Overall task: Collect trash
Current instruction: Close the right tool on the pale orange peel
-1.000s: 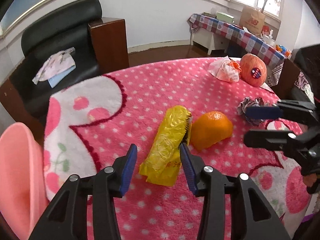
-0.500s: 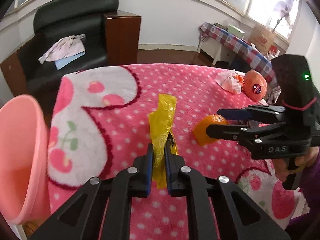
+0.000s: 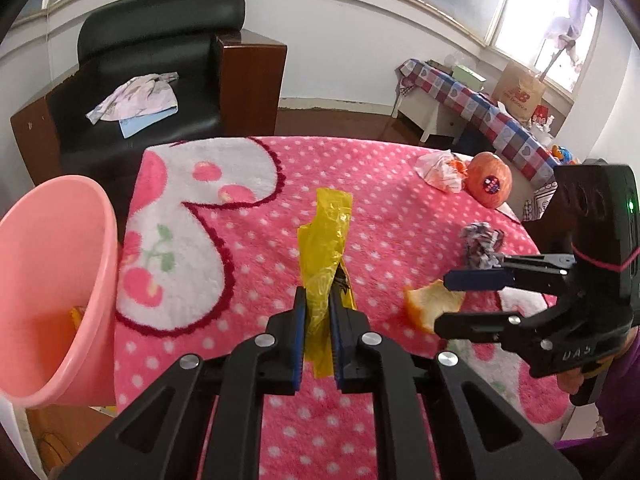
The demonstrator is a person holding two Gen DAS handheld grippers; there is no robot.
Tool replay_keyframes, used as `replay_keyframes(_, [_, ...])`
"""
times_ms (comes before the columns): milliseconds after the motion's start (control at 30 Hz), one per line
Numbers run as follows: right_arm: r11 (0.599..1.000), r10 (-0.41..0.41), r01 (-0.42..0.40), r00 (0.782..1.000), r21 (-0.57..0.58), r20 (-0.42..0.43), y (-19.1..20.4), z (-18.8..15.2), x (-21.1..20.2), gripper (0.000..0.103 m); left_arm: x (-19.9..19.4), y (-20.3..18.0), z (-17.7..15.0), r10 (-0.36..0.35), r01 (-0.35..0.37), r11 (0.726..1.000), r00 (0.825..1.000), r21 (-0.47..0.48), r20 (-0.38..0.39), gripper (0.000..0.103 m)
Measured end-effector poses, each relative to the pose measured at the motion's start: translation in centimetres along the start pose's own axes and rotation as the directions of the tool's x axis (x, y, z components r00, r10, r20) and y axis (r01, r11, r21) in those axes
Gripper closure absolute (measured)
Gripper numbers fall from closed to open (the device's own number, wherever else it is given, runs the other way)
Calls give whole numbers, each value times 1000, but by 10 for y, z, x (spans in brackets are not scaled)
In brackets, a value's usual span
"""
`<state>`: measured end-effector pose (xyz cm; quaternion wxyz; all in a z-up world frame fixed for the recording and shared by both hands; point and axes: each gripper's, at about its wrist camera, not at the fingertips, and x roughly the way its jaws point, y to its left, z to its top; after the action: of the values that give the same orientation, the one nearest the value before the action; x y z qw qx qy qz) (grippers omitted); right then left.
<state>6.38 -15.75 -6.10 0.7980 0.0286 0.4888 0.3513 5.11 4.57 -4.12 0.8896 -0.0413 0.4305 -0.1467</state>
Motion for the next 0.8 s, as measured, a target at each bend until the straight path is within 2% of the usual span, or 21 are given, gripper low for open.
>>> replay_keyframes(233, [996, -34, 25, 994, 81, 103, -18, -13, -28, 42, -18, 4, -8, 16, -15, 1000, 1000, -21, 20, 93])
replay_keyframes(300, [993, -22, 9, 993, 117, 113, -27, -13, -30, 42, -20, 4, -11, 20, -19, 999, 1000, -27, 17, 93])
replay_keyframes(467, [990, 10, -23, 996, 140, 93, -29, -13, -14, 42, -23, 3, -16, 18, -18, 999, 1000, -34, 17, 93])
replay_keyframes(567, [990, -9, 0, 998, 141, 62, -22, -17, -2, 42, -27, 0, -18, 16, -15, 999, 1000, -28, 24, 93])
replay_keyframes(800, [995, 32, -37, 998, 94, 55, 11, -33, -6, 42, -36, -2, -23, 12, -11, 1000, 999, -28, 37, 93])
